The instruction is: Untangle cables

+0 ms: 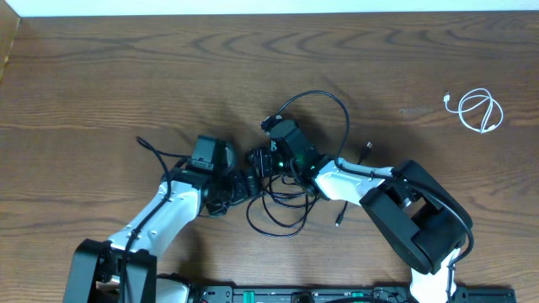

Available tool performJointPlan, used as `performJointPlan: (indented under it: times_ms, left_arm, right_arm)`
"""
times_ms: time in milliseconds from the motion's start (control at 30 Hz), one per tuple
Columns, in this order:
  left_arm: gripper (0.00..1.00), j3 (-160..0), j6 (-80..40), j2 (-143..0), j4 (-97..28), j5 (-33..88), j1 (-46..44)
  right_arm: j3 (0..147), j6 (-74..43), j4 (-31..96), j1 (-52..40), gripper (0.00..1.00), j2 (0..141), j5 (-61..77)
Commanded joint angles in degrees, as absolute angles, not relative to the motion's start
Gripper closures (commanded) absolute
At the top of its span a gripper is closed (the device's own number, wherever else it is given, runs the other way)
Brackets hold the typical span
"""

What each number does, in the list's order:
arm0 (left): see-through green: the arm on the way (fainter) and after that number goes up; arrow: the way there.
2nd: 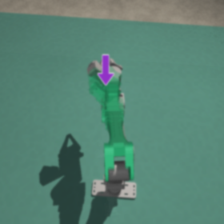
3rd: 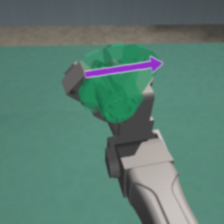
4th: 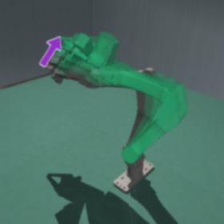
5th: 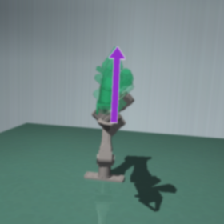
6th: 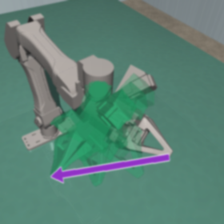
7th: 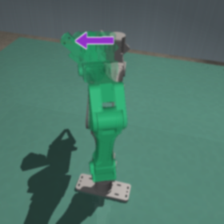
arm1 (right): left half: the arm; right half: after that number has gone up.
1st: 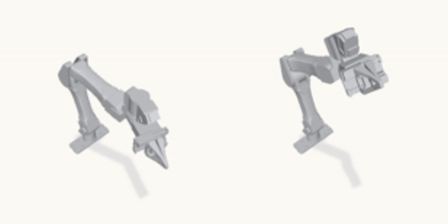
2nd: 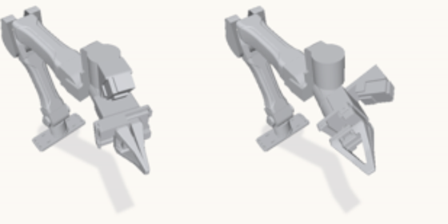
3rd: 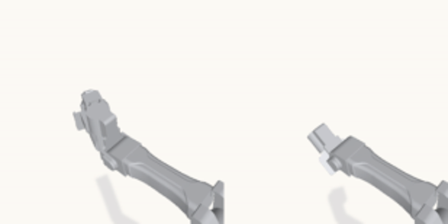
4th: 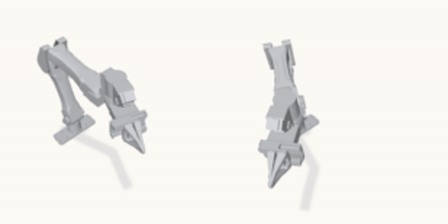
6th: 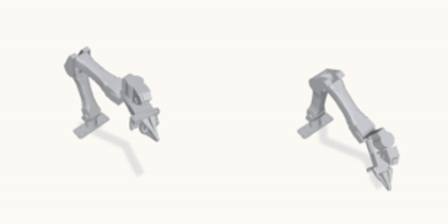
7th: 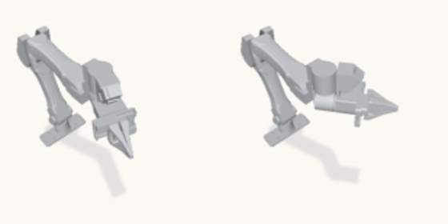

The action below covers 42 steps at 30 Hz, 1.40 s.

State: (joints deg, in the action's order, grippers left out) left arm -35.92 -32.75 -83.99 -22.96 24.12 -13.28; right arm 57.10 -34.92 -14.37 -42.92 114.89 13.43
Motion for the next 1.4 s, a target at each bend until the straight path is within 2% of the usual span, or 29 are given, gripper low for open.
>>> performJointPlan:
  times_ms: [0,67,133,267,400,567,700,833,900,967,1100,1367]
  left_arm:
    - [0.5,-31.8,-31.7,-88.0,-24.4,17.6,-9.4]
    - [0.72,-31.8,-31.7,-88.0,-24.8,17.8,-7.5]
    - [0.74,-31.8,-31.5,-88.0,-25.4,18.9,-6.5]
    - [0.74,-31.8,-26.5,-88.0,-25.5,25.6,-5.7]
    - [0.73,-31.8,-25.5,-88.0,-25.6,28.7,-5.8]
    - [0.64,-31.0,-25.1,-88.0,-25.6,32.1,-6.3]
    - [0.64,-29.0,-25.1,-88.0,-24.9,31.9,-6.8]
    - [0.64,-26.2,-25.6,-88.0,-21.5,31.5,-6.8]
    - [0.64,-24.6,-26.9,-88.0,-18.9,30.8,-6.8]
    - [0.64,-23.2,-28.3,-88.0,-16.8,30.2,-6.8]
    - [0.64,-22.2,-30.3,-88.0,-15.4,28.9,-6.8]
    - [0.64,-22.2,-30.3,-88.0,-14.4,28.2,-6.8]
  right_arm:
    - [55.0,-34.9,-12.3,-43.9,0.5,118.3,14.1]
    - [55.0,-34.9,-13.1,-43.8,0.48,118.3,15.7]
    - [55.0,-34.1,-14.8,-43.5,0.43,118.3,19.8]
    - [55.0,-33.2,-16.6,-42.5,0.44,118.3,26.4]
    - [55.0,-33.2,-16.2,-41.5,0.51,118.3,28.5]
    - [55.0,-33.2,-14.7,-41.2,0.59,118.3,28.6]
    - [55.0,-33.1,-14.0,-41.3,0.66,118.3,27.3]
    - [55.0,-33.1,-13.8,-41.3,0.79,118.3,26.9]
    - [55.0,-31.9,-13.8,-41.3,0.92,118.3,26.9]
    - [55.0,-30.5,-13.8,-41.3,0.99,118.3,27.0]
    - [55.0,-30.6,-13.0,-40.9,0.99,118.3,29.7]
    - [55.1,-31.3,-19.6,-37.4,0.99,116.3,47.6]
